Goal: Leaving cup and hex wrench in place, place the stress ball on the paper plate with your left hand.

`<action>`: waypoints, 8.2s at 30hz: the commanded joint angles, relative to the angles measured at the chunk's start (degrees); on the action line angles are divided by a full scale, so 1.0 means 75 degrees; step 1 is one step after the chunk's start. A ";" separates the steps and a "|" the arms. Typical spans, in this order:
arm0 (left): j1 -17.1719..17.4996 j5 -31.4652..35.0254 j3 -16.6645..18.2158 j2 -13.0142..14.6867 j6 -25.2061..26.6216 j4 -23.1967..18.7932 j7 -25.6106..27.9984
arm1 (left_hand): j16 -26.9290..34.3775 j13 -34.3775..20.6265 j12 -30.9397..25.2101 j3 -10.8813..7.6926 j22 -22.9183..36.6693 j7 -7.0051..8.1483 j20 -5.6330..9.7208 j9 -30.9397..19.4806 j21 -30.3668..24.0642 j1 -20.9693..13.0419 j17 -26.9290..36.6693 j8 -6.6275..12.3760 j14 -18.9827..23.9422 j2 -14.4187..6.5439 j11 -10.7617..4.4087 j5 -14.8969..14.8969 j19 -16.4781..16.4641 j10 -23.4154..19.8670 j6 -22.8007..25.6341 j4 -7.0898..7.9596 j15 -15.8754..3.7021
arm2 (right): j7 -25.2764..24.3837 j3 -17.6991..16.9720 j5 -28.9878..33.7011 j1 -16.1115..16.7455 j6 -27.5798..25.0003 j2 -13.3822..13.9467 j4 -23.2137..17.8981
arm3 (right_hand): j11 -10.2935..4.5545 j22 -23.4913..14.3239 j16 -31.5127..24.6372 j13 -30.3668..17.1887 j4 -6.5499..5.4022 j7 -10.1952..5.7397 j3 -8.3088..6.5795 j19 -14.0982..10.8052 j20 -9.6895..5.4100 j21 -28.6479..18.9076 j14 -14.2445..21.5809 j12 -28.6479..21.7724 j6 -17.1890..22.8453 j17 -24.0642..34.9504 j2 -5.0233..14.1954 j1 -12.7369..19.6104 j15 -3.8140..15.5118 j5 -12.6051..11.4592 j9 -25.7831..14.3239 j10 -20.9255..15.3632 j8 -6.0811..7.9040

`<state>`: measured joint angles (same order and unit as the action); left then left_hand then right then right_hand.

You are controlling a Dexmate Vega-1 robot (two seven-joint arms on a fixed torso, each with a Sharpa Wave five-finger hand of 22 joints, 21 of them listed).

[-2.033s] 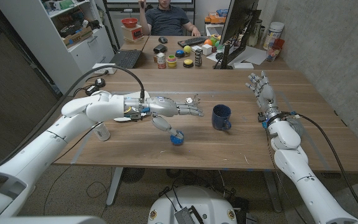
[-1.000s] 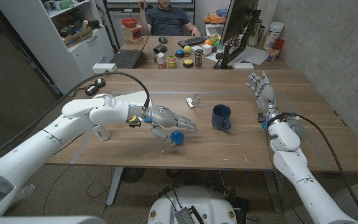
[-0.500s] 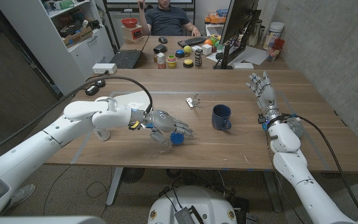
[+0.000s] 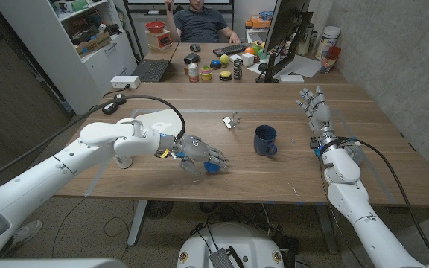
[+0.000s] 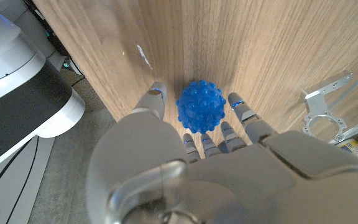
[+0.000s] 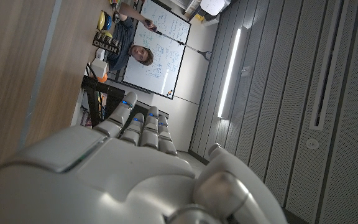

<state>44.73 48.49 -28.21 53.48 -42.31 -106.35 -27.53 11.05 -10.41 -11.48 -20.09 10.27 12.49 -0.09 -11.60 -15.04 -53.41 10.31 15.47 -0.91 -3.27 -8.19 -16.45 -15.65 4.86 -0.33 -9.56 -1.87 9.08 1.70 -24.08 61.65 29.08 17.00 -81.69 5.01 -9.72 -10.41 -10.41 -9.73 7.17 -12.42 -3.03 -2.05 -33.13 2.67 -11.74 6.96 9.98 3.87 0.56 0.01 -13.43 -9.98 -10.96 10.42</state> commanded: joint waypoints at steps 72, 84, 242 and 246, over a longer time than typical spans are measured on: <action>0.0604 0.1264 0.0413 0.0584 0.1529 -0.0189 0.4384 | 0.0275 -0.0230 -0.0324 0.0379 0.0173 -0.0794 0.1425 0.0139 -0.2885 -0.2003 0.0149 0.0188 0.5728 -0.0260 -0.0283 0.0552 -0.4491 -0.5336 0.6040 0.0333 -0.1522 | 0.0287 -0.0015 -0.0074 -0.0401 0.0053 -0.0063 0.0574 | 0.0003 -0.0040 -0.0016 -0.0022 0.0026 0.0003 0.0029 -0.0119 -0.0351 0.0214 0.0133 -0.0061 0.0091 0.0014 0.0549 0.0088 -0.0024 -0.0060 -0.0028 -0.0091 0.0037; 0.1167 0.1184 0.0828 0.0760 0.2706 -0.0535 0.4533 | 0.0253 -0.0235 -0.0332 0.0404 0.0154 -0.0859 0.1428 0.0127 -0.3027 -0.1914 0.0152 0.0109 0.5881 -0.0289 -0.0320 0.0554 -0.4599 -0.5515 0.6196 0.0407 -0.1521 | 0.0330 0.0028 -0.0068 -0.0456 0.0071 -0.0048 0.0598 | 0.0003 -0.0041 -0.0014 -0.0022 0.0028 0.0010 0.0031 -0.0126 -0.0348 0.0246 0.0136 -0.0063 0.0102 0.0013 0.0547 0.0090 -0.0026 -0.0062 -0.0028 -0.0104 0.0039; -0.0812 -0.0701 -0.1067 0.0702 0.6584 0.1506 0.0709 | -0.0064 -0.0260 0.0172 0.0897 -0.0029 -0.0234 0.1063 -0.0020 -0.3515 -0.0691 0.0304 -0.0672 0.4179 0.0710 0.0189 0.0370 -0.3706 -0.3924 0.3758 0.0903 -0.0985 | -0.0098 0.0149 0.0101 0.0067 -0.0090 0.0142 -0.0221 | -0.0009 -0.0053 -0.0004 -0.0021 0.0044 0.0014 0.0056 -0.0323 -0.0342 0.0680 0.0219 -0.0063 0.0206 0.0004 0.0545 0.0116 -0.0033 -0.0079 -0.0027 -0.0208 0.0042; -0.0815 -0.0708 -0.1034 0.0724 0.6550 0.1457 0.0656 | -0.0055 -0.0253 0.0167 0.1003 -0.0038 -0.0210 0.0917 -0.0022 -0.3412 -0.0594 0.0320 -0.0666 0.3910 0.0733 0.0289 0.0335 -0.3530 -0.3612 0.3488 0.0962 -0.0873 | -0.0093 0.0142 0.0093 0.0078 -0.0064 0.0141 -0.0214 | -0.0007 -0.0053 -0.0005 -0.0021 0.0046 0.0005 0.0053 -0.0332 -0.0340 0.0691 0.0226 -0.0062 0.0218 0.0003 0.0548 0.0121 -0.0029 -0.0081 -0.0027 -0.0210 0.0045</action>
<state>39.66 43.53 -35.68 58.67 7.89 -95.02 -18.85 10.36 -12.25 -10.31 -12.99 9.86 10.72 4.56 -11.73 -40.92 -58.77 12.41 10.37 29.18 1.95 -6.41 -13.42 -42.71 -23.15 26.68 -2.51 -2.84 8.29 2.72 -23.20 62.27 28.20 18.07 -83.68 4.81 -10.00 -10.41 -10.41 -9.50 7.27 -12.19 -5.08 -2.05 -28.16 3.93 -11.74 8.10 9.88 4.17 0.86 -0.17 -13.77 -9.98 -11.98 10.42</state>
